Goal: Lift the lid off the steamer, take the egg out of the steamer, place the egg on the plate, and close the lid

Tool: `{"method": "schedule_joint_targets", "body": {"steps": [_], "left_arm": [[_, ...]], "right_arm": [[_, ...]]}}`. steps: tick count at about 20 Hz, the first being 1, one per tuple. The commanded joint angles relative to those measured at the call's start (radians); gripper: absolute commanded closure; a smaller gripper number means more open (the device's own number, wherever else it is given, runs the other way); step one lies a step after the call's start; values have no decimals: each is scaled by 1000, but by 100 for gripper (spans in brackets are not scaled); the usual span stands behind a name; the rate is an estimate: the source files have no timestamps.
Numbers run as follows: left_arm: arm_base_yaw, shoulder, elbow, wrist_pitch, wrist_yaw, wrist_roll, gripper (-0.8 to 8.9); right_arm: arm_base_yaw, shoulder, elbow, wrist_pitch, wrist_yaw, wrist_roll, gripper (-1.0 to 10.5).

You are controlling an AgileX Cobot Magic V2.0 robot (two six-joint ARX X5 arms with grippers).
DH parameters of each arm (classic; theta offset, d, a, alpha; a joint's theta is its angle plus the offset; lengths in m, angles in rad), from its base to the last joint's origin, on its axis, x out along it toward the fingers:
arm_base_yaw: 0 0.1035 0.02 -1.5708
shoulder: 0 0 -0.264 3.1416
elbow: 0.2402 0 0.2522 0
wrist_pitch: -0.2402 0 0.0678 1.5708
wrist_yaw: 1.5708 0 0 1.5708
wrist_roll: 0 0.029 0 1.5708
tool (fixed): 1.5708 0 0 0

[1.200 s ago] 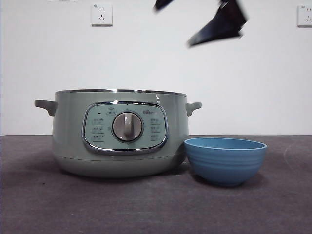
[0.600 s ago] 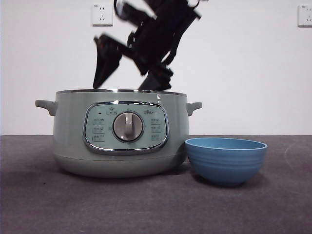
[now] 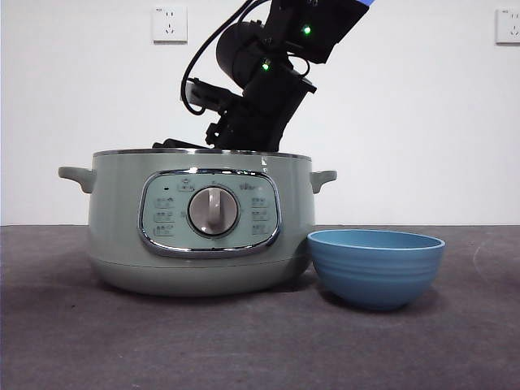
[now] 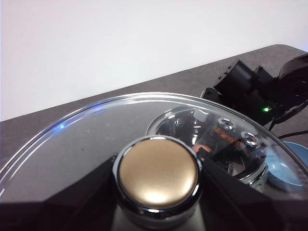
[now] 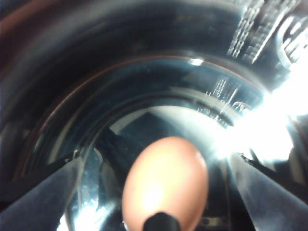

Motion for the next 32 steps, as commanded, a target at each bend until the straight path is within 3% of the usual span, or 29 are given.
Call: {"method": "schedule_joint_targets", "body": {"steps": [1,6,10,14,17,20,24,25,28,32], "left_arm": [[3,-10,10,51,0,-3,822],[3,-10,10,51,0,-3,822],[3,-10,10,51,2,-3,822],[3,-6,10,63,6,-3,822],[3,27,10,80,47,-3,822],[3,106,10,150,85,-3,822],[2,215,10,261,166,-3,822],[2,249,10,288,180,-3,822],[-2,355,10,373,215,-2,822],[-2,483,10,455,246,2,822]], "right_arm": [[0,16,1,8,4,0,587],[0,16,1,2,2,1,952],[2,3,14,8,1,1,959],[2,-149,18,-32,11,0,959],[-9,-364,18,-254,124,-48,959],[-58,-558,18,-447,132,-44,959],[-151,-676,12,-641,127,-45,959],[-174,-696,5,-663,120,-45,959],[-238,-748,-71,-666,-6,-46,959],[-251,-767,-287,-533,-47,-44,959]]}}
